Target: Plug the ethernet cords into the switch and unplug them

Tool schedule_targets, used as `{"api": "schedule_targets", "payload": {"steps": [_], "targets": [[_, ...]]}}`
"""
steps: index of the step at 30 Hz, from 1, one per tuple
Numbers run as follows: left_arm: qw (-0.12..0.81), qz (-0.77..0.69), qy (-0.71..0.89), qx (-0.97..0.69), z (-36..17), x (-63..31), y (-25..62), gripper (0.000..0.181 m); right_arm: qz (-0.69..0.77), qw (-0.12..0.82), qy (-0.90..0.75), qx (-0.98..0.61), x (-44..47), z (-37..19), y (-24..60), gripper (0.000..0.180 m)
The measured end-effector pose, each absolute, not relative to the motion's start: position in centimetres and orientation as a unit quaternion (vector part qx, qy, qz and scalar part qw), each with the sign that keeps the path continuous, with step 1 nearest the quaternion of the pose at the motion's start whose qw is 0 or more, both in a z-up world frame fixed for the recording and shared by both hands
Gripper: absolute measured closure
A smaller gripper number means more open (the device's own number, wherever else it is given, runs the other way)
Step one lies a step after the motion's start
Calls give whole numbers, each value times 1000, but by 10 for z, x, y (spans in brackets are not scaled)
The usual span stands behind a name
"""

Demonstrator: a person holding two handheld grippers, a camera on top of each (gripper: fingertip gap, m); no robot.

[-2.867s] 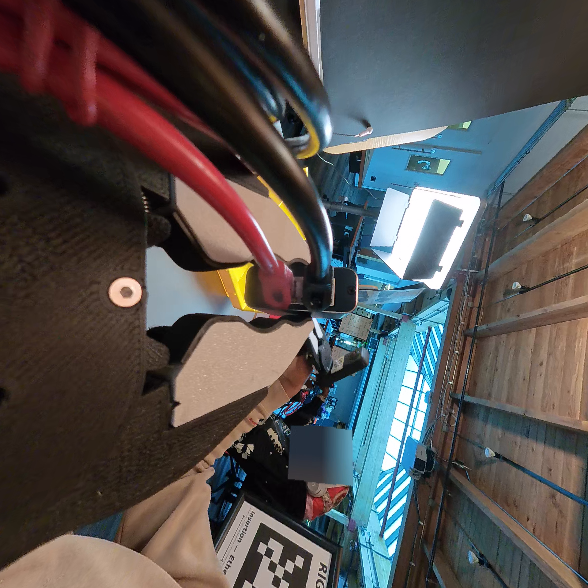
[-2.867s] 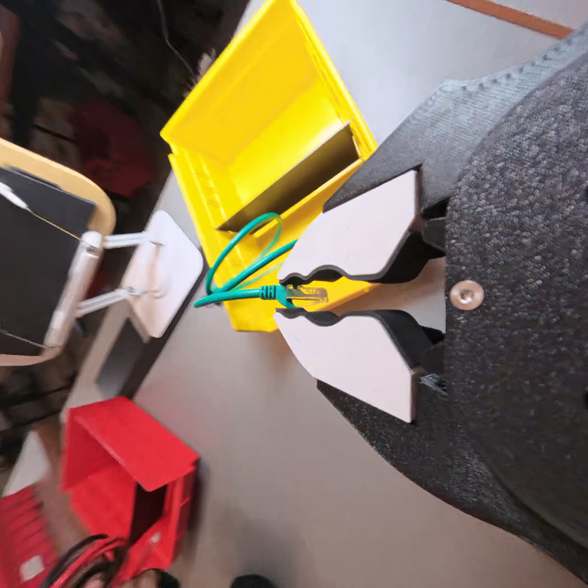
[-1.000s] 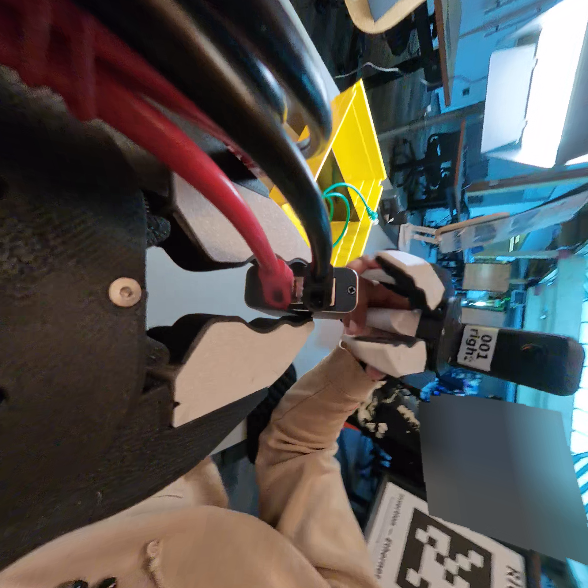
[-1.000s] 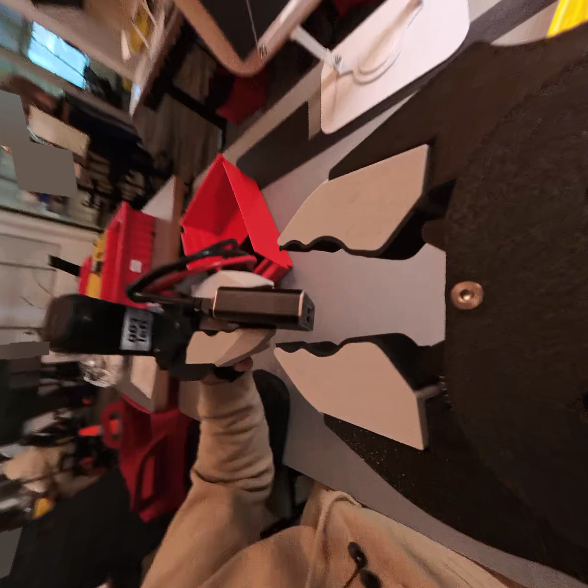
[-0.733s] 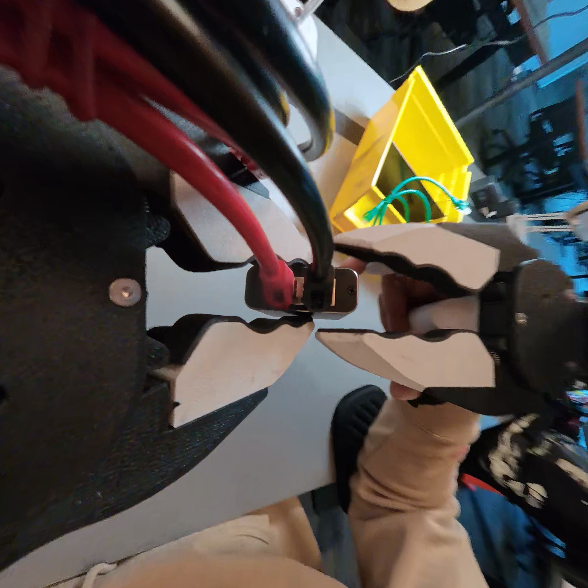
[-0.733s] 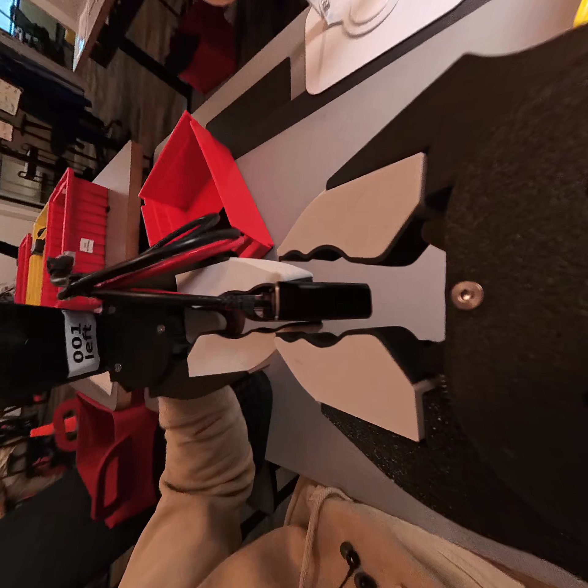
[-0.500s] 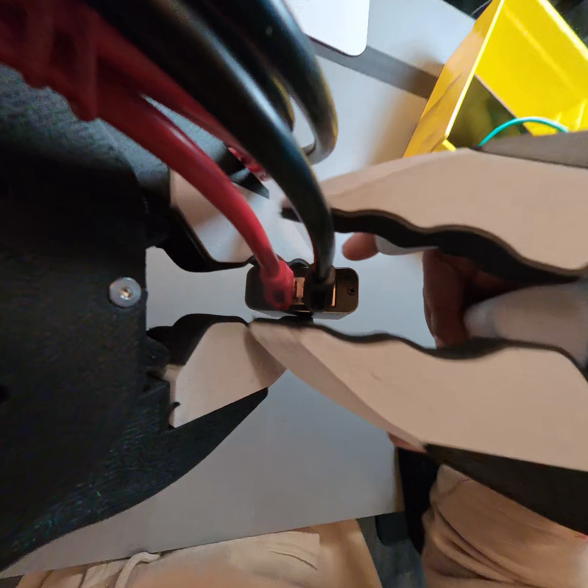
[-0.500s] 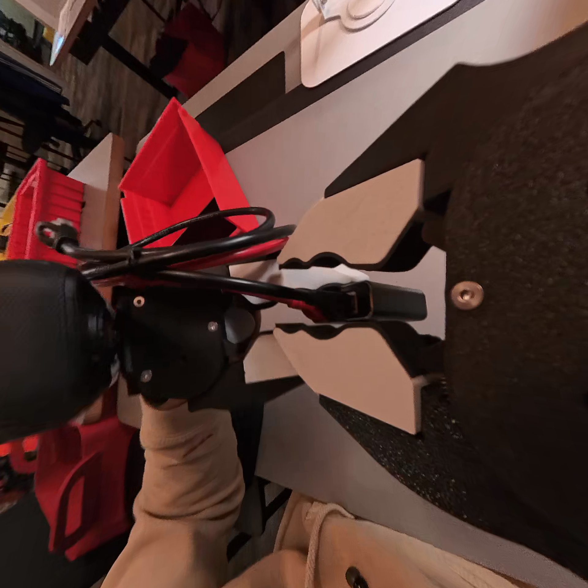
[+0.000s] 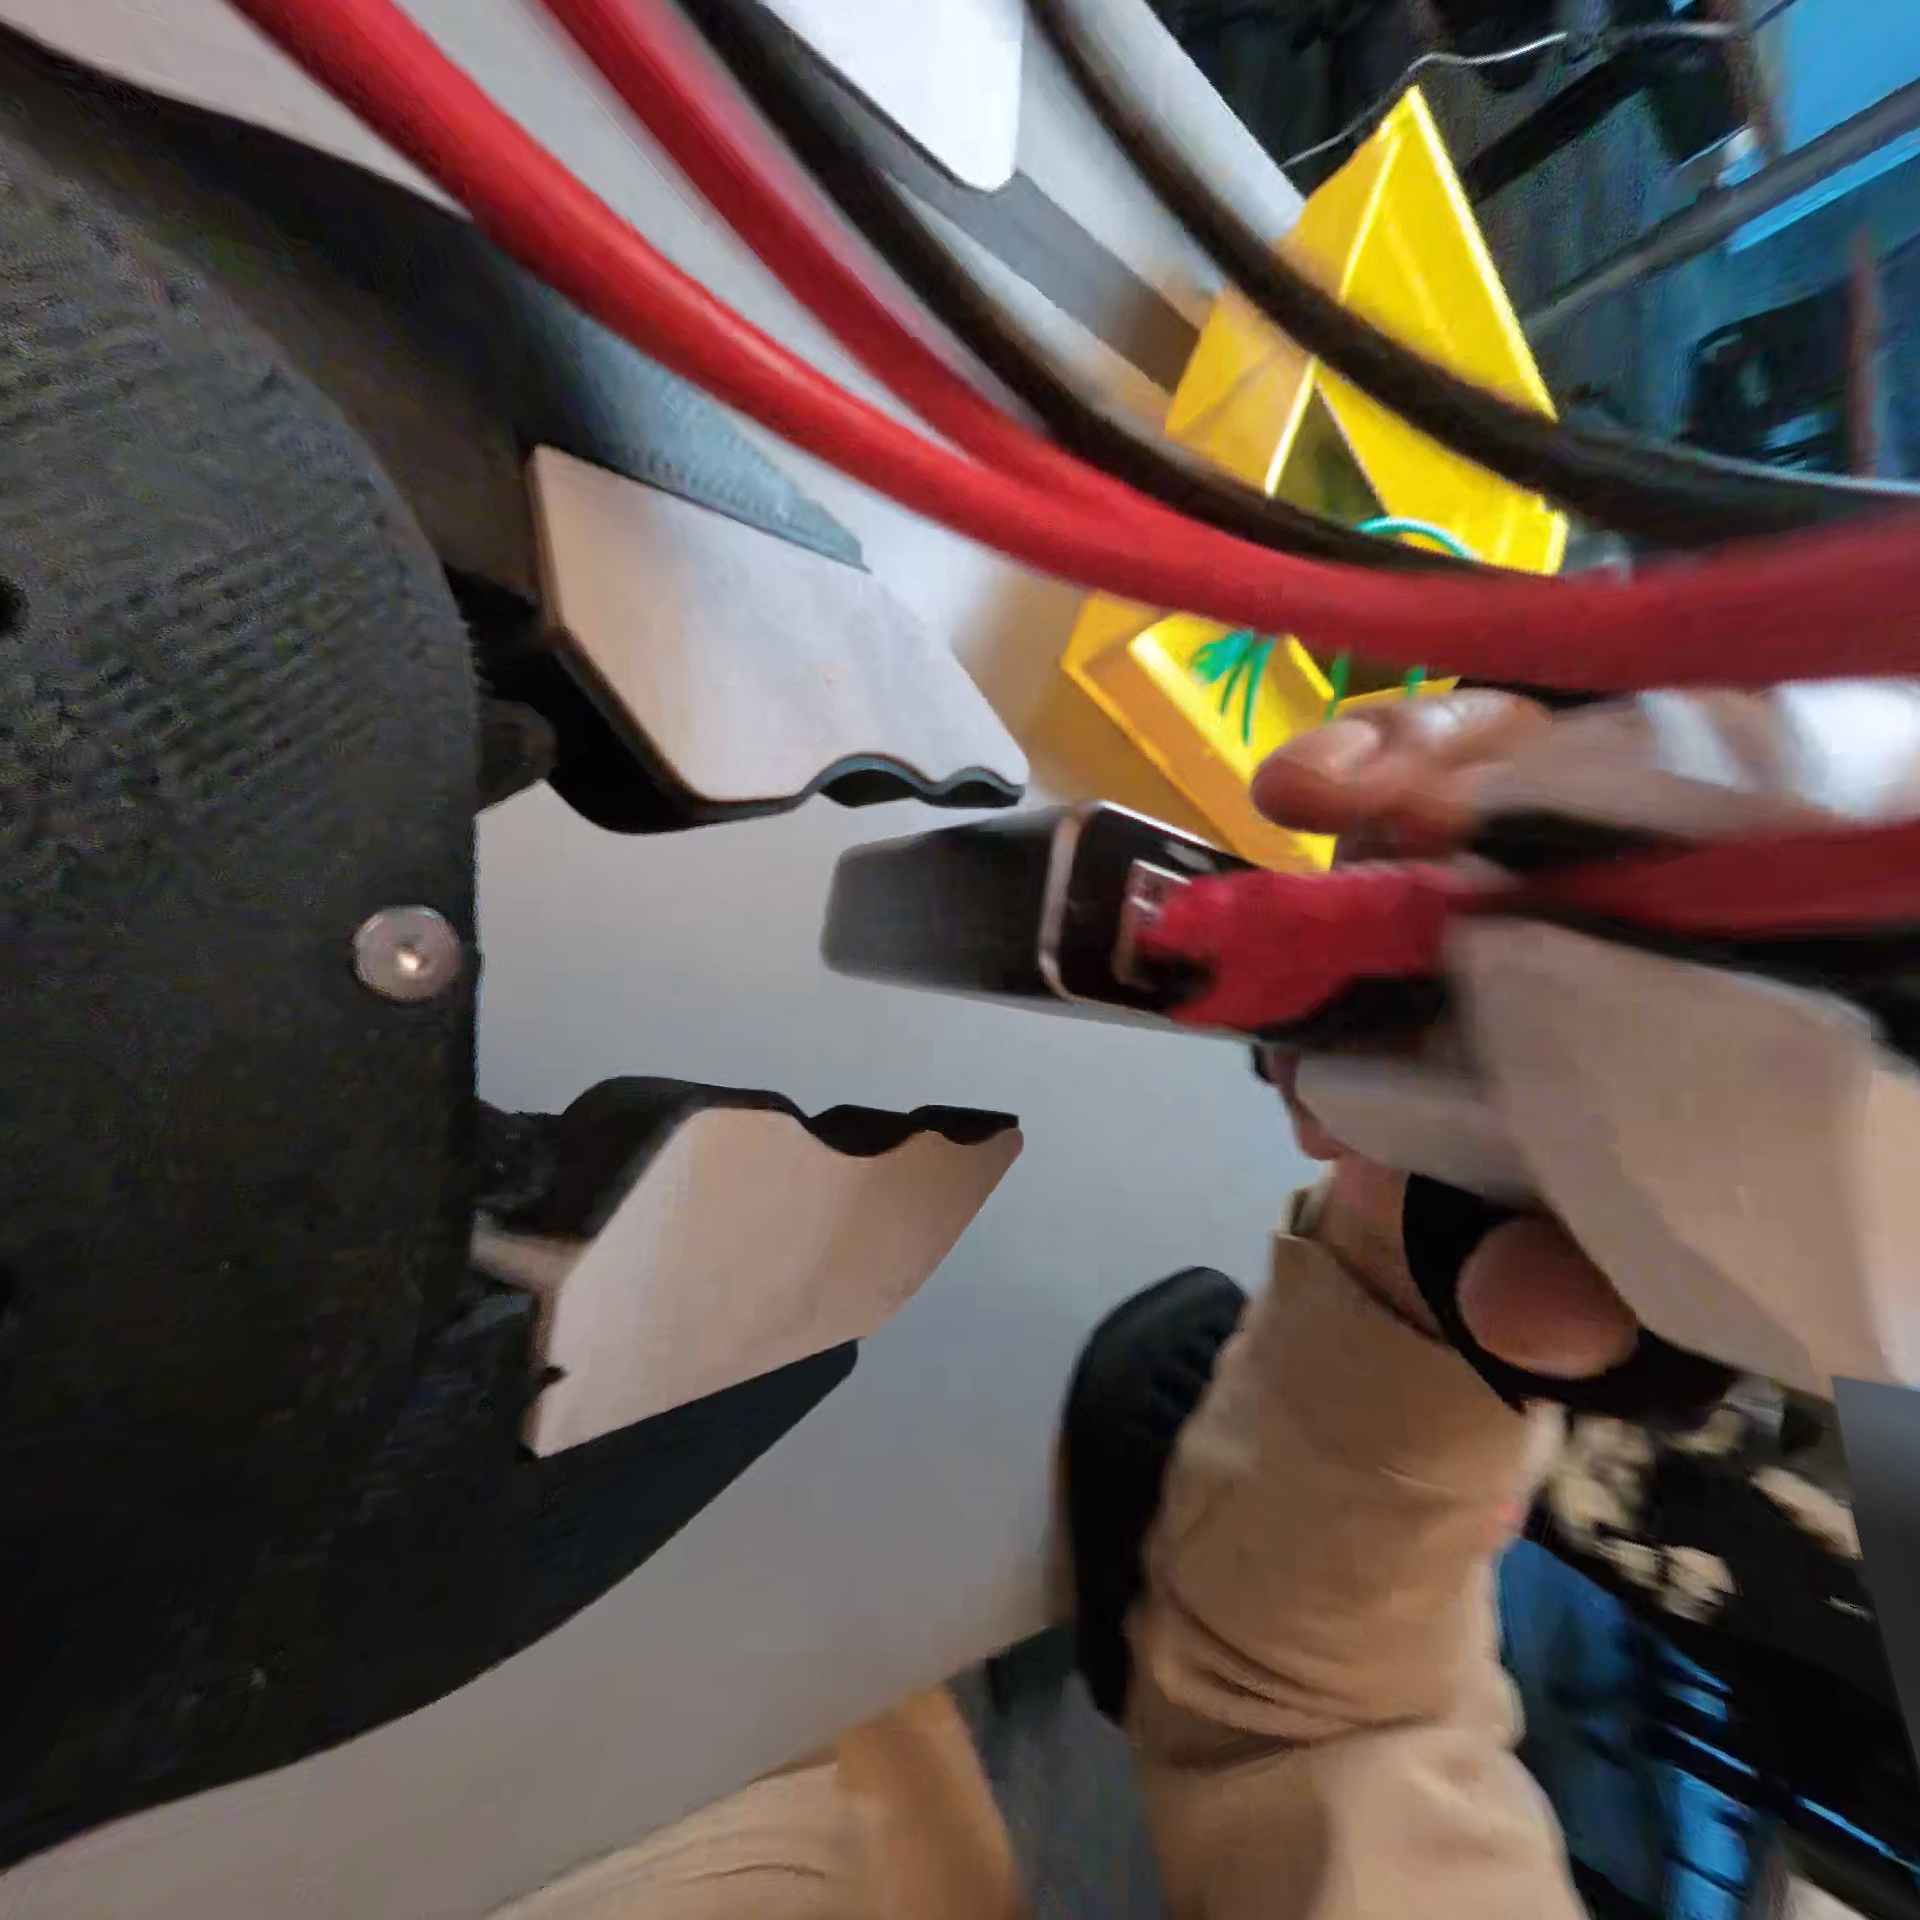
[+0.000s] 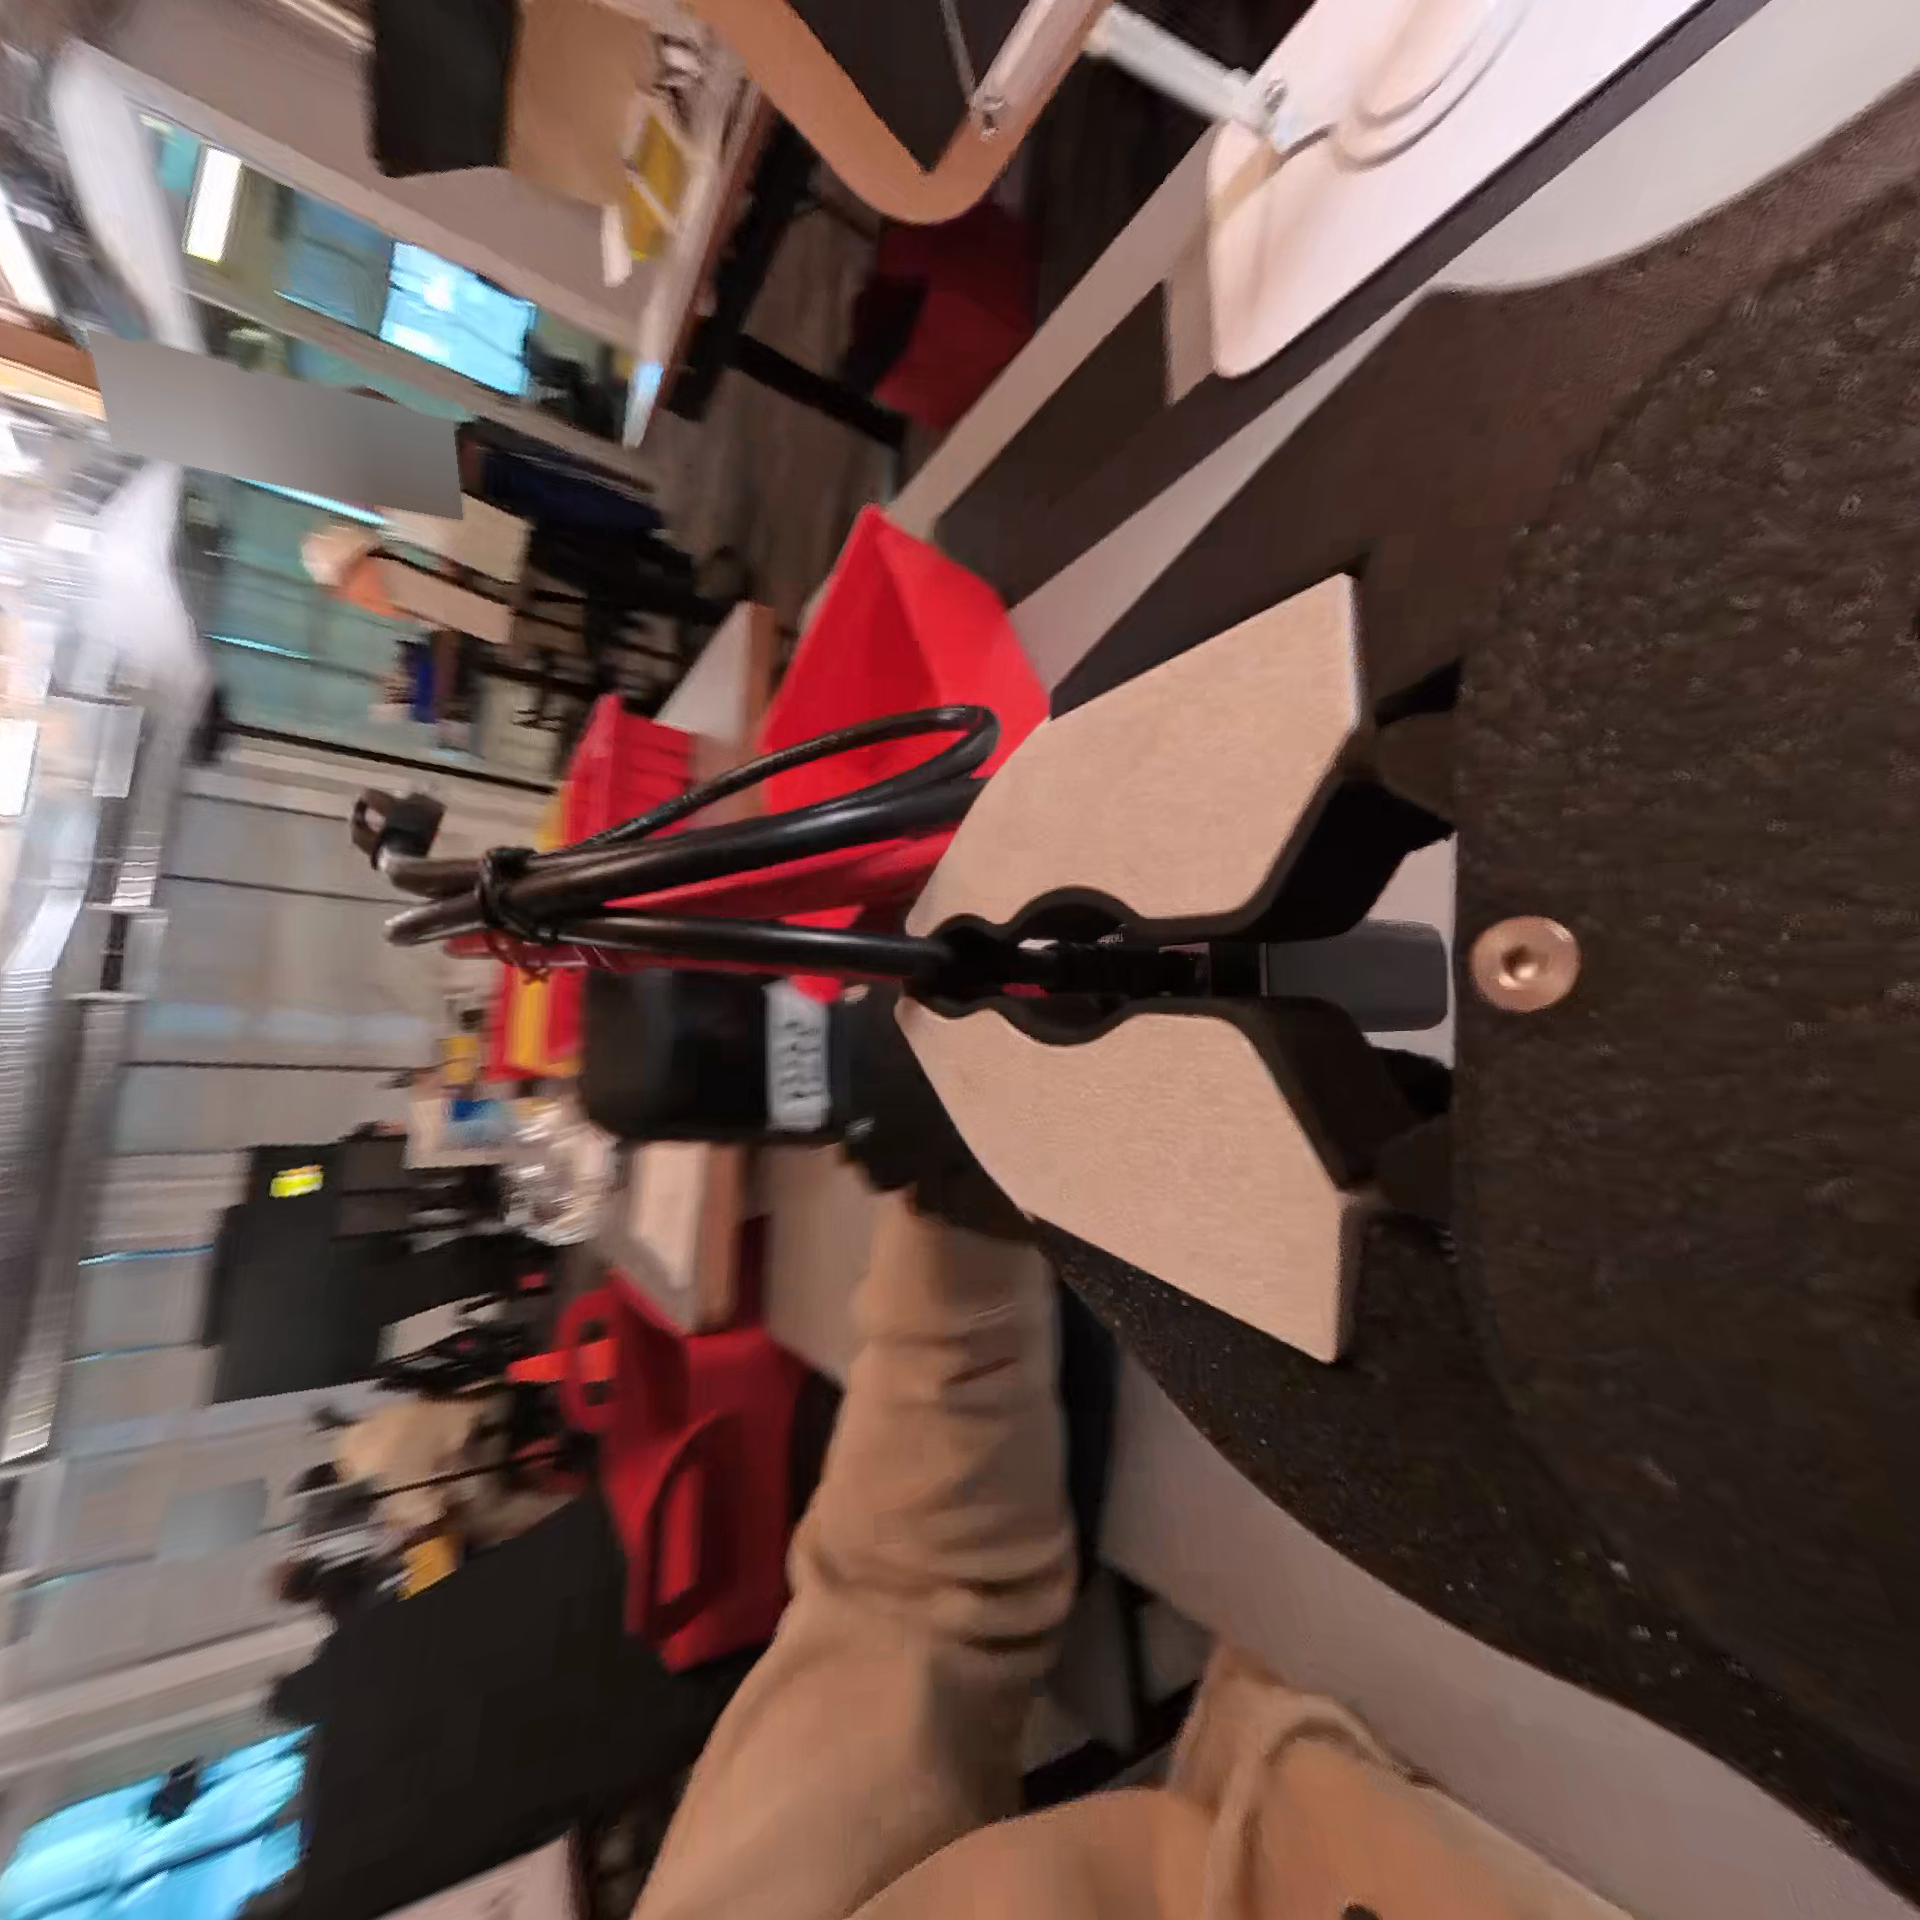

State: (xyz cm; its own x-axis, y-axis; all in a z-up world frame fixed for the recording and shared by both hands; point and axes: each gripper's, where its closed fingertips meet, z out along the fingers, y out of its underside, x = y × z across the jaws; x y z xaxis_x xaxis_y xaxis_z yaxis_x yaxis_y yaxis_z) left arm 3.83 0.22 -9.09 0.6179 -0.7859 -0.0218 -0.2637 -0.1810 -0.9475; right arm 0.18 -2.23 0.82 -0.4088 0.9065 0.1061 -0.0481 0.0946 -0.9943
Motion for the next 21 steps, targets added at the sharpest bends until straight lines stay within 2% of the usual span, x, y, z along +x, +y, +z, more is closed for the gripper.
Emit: {"api": "schedule_targets", "payload": {"steps": [4, 7, 10, 13, 15, 21], "targets": [[610, -362, 288, -644, -58, 50, 2, 123, 679, 440, -510, -293, 20, 47, -22, 175], [657, -424, 247, -573, -19, 43, -10, 139, 742, 438, -434, -262, 31, 63, -17, 175], [665, -428, 254, -557, -5, 37, -18, 154, 792, 410, -380, -246, 36, 65, -12, 175], [687, -397, 255, -553, 5, 34, -21, 155, 843, 362, -323, -231, 40, 65, -5, 175], [682, -379, 254, -571, 9, 30, -20, 155, 850, 344, -324, -233, 40, 63, -1, 175], [682, -366, 236, -588, 32, 0, -26, 155, 763, 374, -431, -304, 22, 46, -2, 171]]}}
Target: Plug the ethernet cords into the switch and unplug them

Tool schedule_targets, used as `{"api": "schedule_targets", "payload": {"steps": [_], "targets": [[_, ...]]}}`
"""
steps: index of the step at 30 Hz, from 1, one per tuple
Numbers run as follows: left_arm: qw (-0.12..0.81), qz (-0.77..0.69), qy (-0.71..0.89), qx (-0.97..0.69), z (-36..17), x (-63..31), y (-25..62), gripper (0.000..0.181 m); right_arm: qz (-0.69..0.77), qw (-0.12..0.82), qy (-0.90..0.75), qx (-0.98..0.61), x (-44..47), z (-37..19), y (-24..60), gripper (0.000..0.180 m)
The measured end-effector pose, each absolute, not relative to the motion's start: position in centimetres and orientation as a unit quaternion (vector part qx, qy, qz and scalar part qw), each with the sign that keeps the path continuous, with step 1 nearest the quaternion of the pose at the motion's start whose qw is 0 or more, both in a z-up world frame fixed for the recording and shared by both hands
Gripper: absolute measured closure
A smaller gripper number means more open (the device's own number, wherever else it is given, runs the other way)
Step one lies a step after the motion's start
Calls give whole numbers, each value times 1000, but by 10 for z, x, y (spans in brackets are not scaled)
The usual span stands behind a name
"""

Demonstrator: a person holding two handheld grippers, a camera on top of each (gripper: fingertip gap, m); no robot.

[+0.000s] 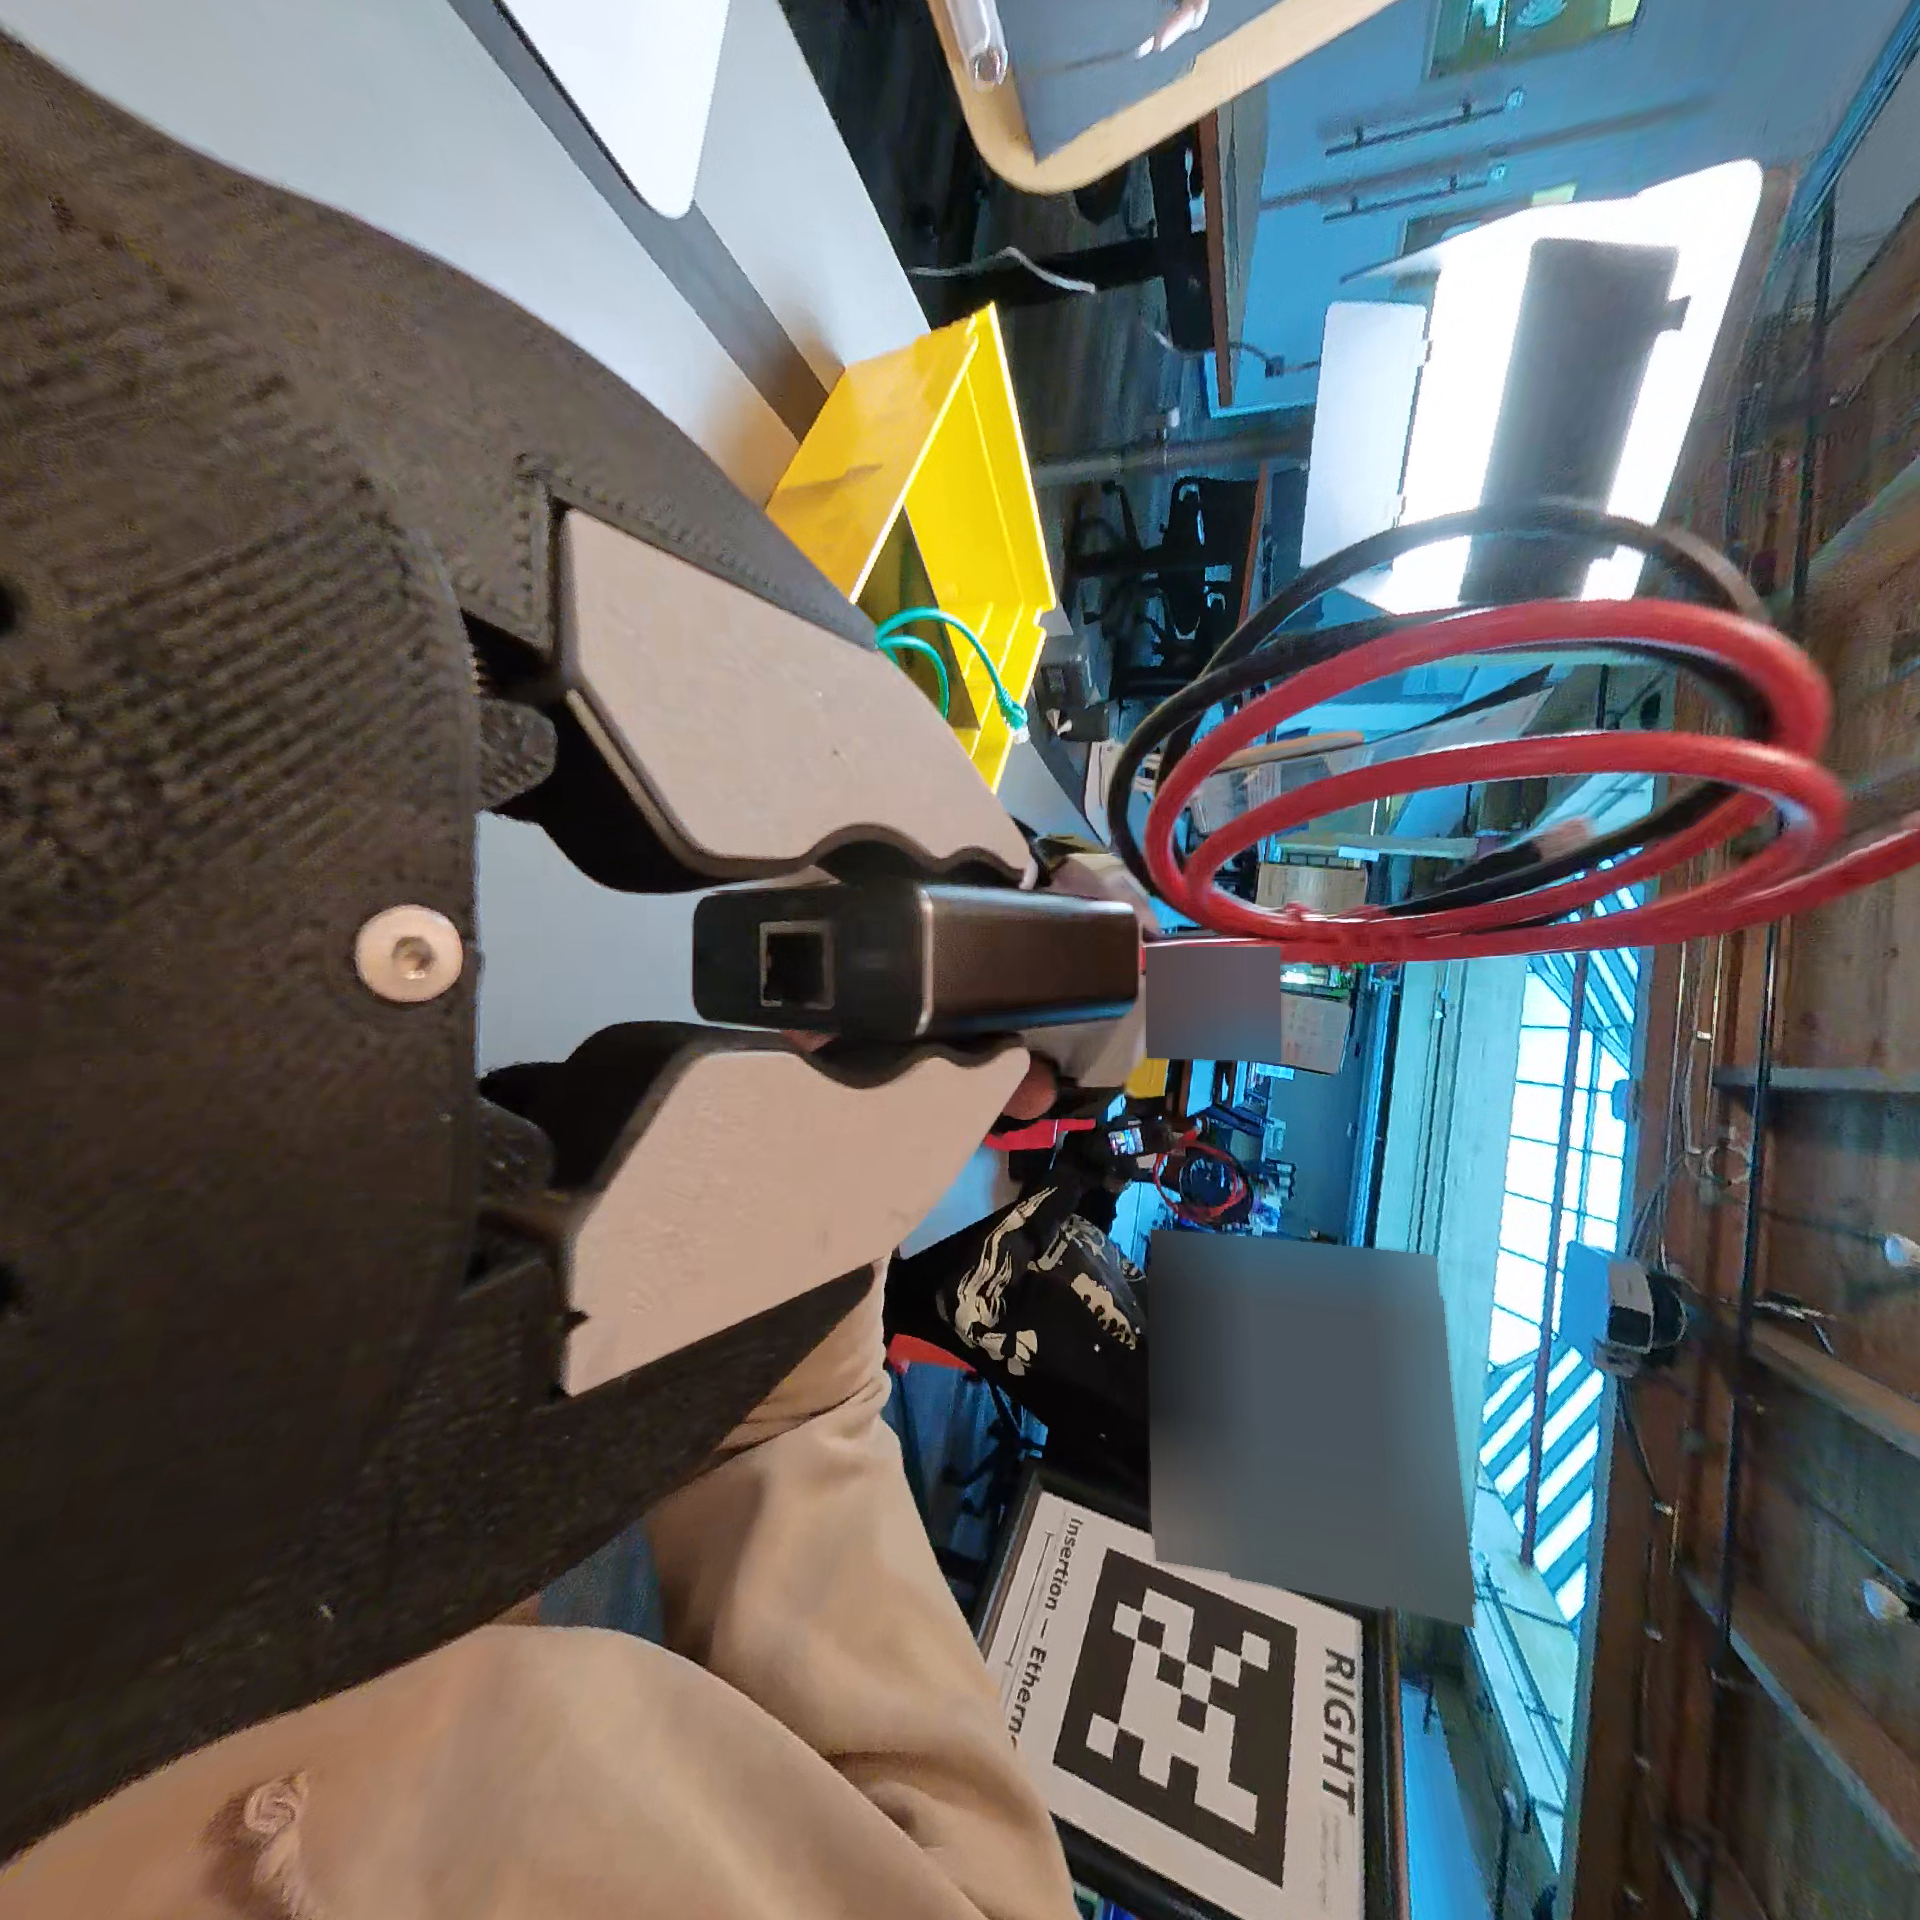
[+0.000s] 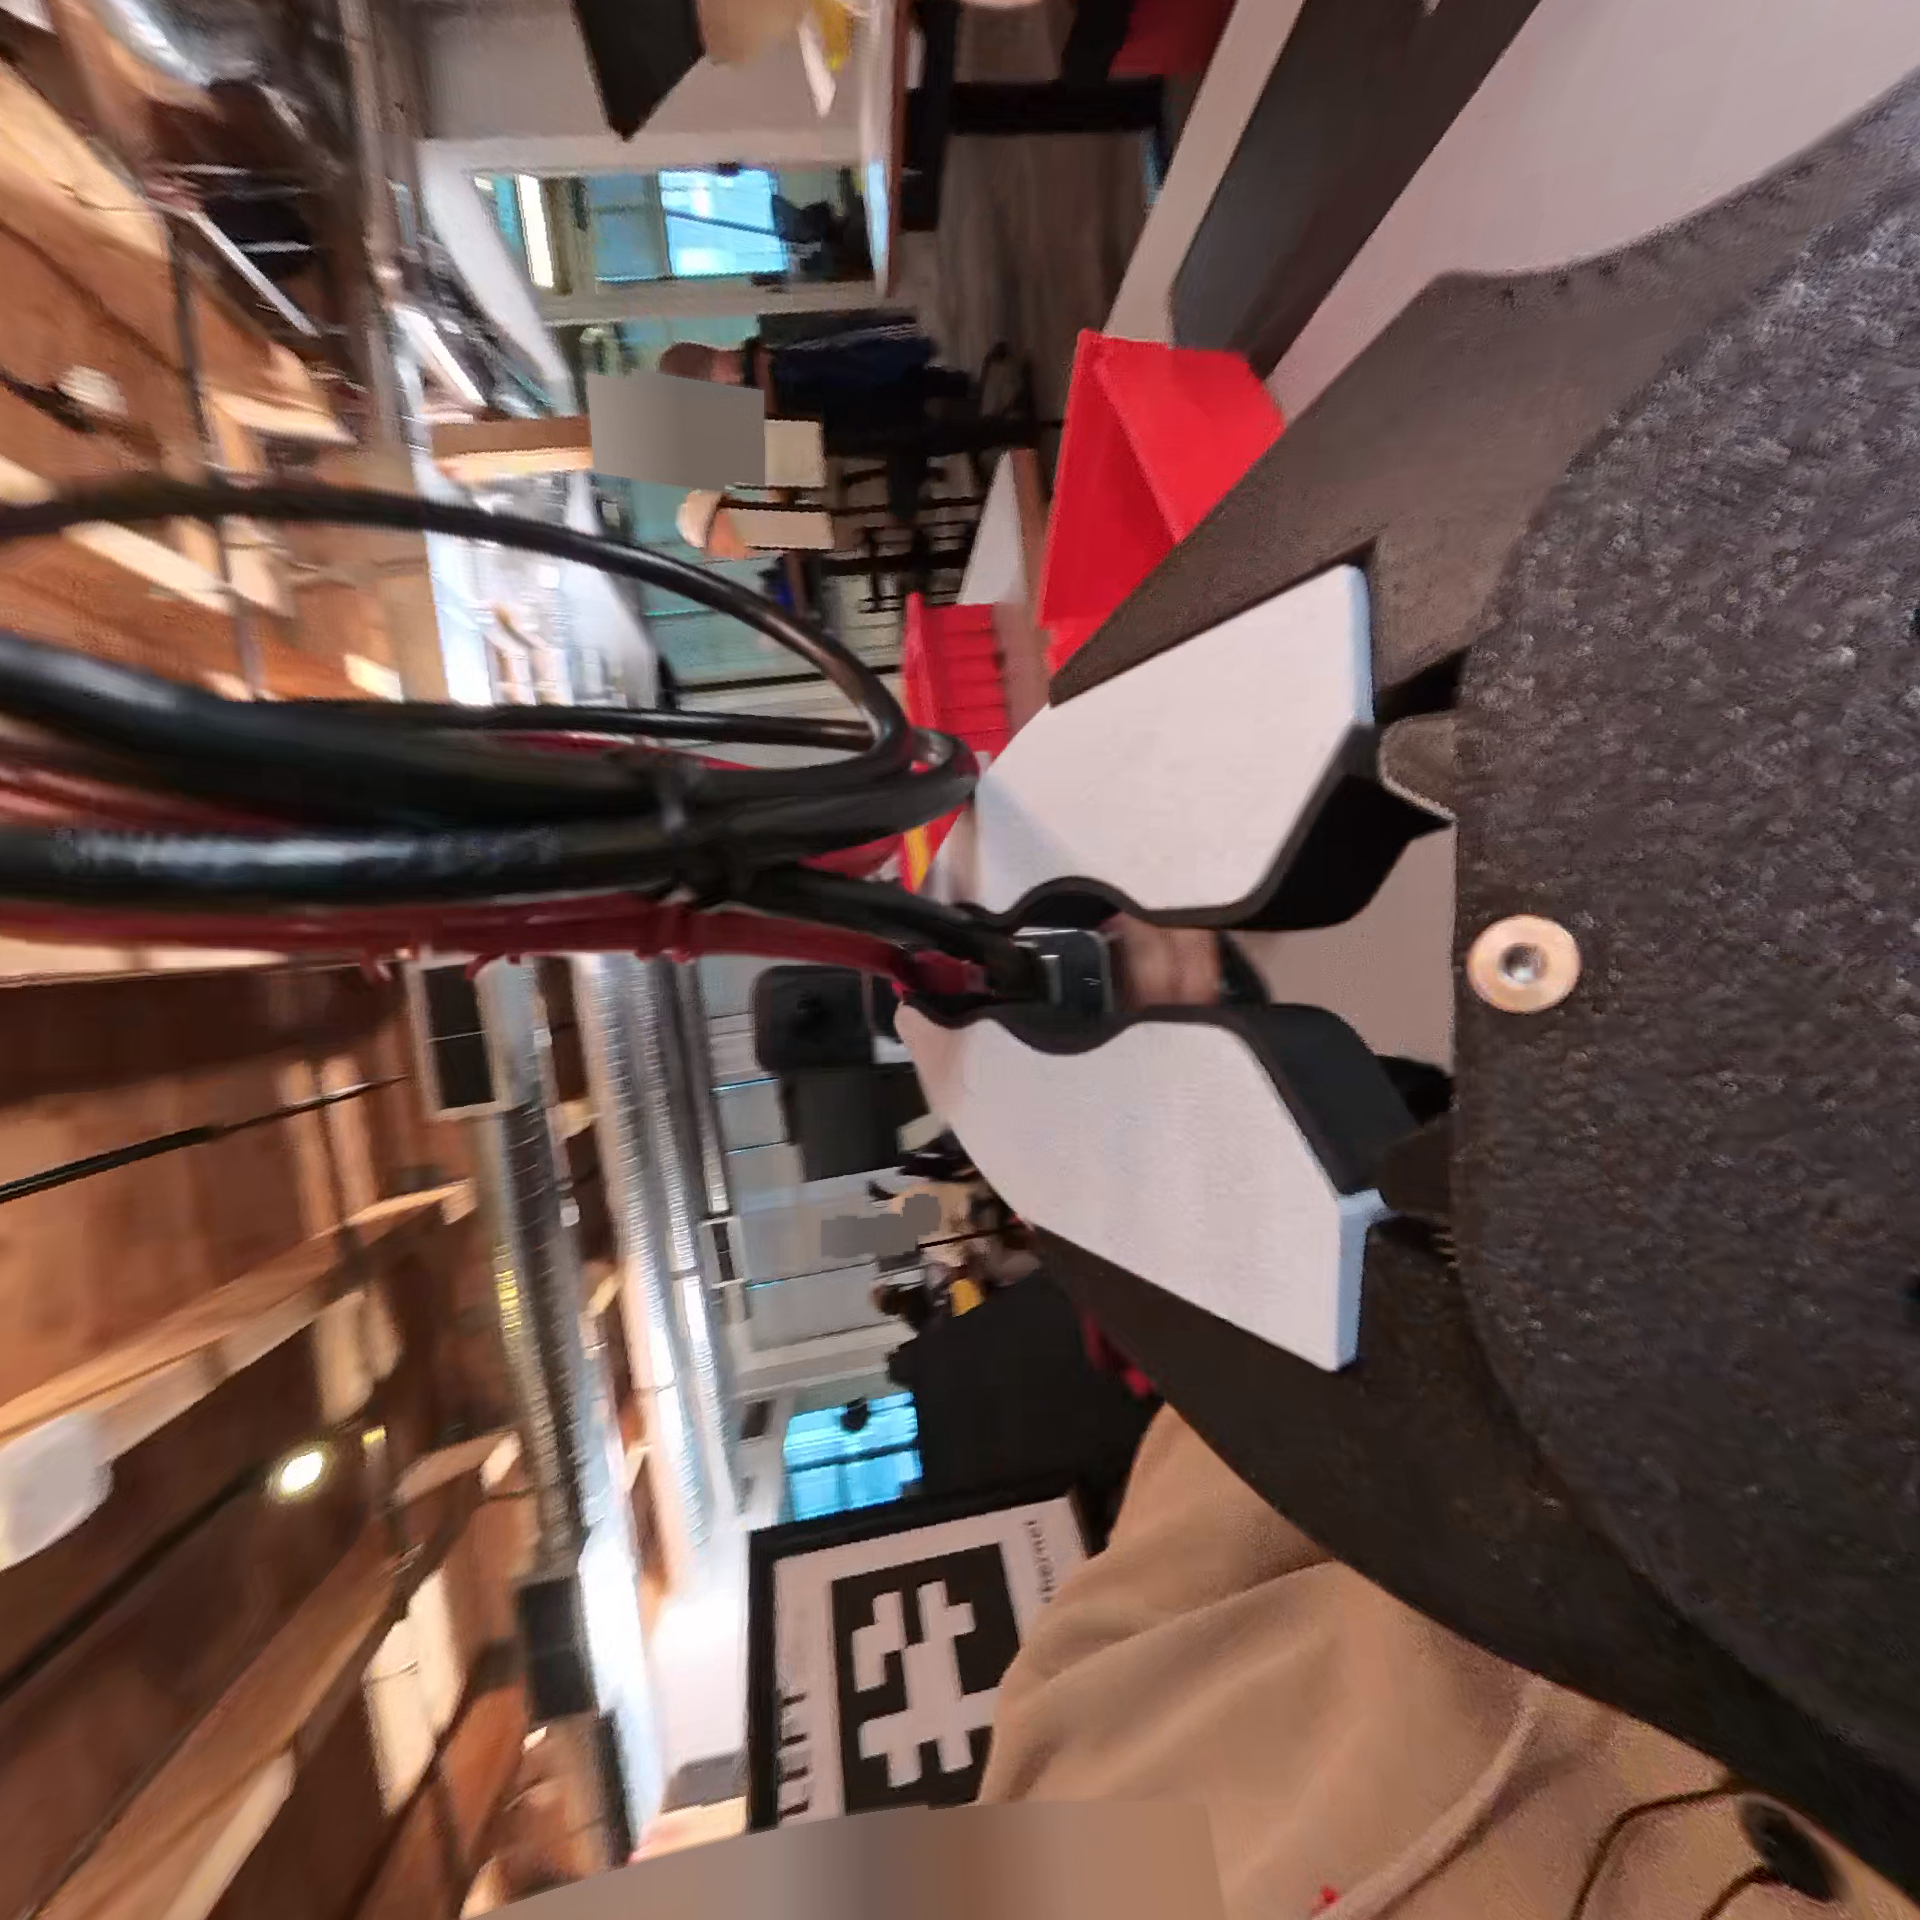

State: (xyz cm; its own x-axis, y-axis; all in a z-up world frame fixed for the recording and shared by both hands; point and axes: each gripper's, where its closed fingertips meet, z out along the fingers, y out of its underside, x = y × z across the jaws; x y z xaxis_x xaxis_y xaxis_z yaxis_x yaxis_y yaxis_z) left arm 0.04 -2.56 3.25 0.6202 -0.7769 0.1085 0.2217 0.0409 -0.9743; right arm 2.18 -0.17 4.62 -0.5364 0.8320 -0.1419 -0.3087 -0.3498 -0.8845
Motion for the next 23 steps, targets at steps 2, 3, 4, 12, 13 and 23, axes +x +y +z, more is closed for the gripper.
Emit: {"api": "schedule_targets", "payload": {"steps": [2, 3, 4, 12, 13, 23], "targets": [[684, -358, 233, -591, 39, -8, -29, 155, 747, 364, -457, -317, 18, 40, -5, 165], [684, -355, 231, -593, 42, -11, -30, 155, 742, 361, -465, -322, 15, 37, -7, 163], [684, -355, 230, -595, 42, -13, -30, 155, 740, 359, -466, -325, 13, 36, -8, 162], [667, -402, 221, -587, 41, -4, -31, 155, 728, 355, -496, -313, 5, 24, -30, 164], [666, -406, 221, -586, 42, -4, -32, 155, 727, 344, -505, -313, 6, 24, -32, 164], [660, -359, 277, -600, 39, 13, -41, 135, 757, 323, -489, -290, 15, 37, -38, 165]]}}
